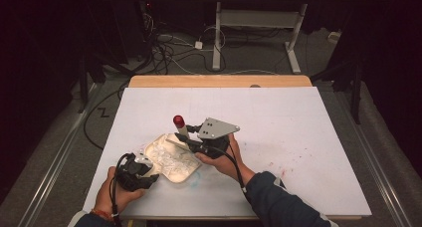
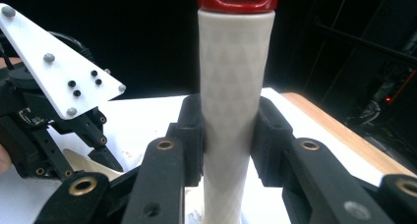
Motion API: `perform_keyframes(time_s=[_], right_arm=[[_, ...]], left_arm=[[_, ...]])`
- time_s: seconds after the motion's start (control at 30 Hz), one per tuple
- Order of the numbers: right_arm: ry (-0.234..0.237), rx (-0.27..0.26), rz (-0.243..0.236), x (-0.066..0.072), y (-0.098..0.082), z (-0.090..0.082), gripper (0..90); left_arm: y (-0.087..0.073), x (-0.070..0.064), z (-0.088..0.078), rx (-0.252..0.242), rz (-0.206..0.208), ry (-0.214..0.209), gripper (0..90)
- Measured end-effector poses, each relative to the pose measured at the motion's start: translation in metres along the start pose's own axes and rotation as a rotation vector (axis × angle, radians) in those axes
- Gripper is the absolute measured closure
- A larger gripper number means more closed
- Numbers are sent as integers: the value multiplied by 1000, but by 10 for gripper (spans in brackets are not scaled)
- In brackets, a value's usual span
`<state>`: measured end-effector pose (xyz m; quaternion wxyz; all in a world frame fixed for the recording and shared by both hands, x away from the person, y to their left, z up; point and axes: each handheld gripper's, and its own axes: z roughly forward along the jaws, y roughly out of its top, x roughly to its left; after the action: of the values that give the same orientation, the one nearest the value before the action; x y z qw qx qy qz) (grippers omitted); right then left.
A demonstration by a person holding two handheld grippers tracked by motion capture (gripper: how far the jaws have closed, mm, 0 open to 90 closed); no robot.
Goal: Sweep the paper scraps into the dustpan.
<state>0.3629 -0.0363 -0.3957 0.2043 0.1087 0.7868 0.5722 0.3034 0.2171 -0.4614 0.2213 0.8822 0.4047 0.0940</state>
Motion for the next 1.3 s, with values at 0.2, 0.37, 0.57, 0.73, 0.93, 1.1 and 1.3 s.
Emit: perform_keyframes(time_s=[0.2, 0.37, 0.57, 0.73, 0.93, 1.1, 1.3], right_arm=[[-4, -44, 53, -10, 8, -15, 708], [-46, -55, 30, -22, 15, -22, 708], [-125, -60, 50, -43, 21, -17, 708], [-193, -23, 10, -52, 15, 5, 708], [-209, 36, -39, -53, 1, 32, 708], [-102, 43, -49, -42, -1, 41, 706], [45, 59, -106, -20, 0, 31, 701]], left_arm=[[-1, 0, -1, 2, -5, 1, 630], [-2, 1, -1, 6, -8, -2, 630], [-2, 2, 0, 6, -14, -5, 630], [-3, 3, 0, 7, -14, -8, 631], [-5, 5, -1, 5, -23, -17, 630], [-6, 7, -2, 8, -22, -20, 630], [-6, 6, -2, 8, -18, -17, 630]])
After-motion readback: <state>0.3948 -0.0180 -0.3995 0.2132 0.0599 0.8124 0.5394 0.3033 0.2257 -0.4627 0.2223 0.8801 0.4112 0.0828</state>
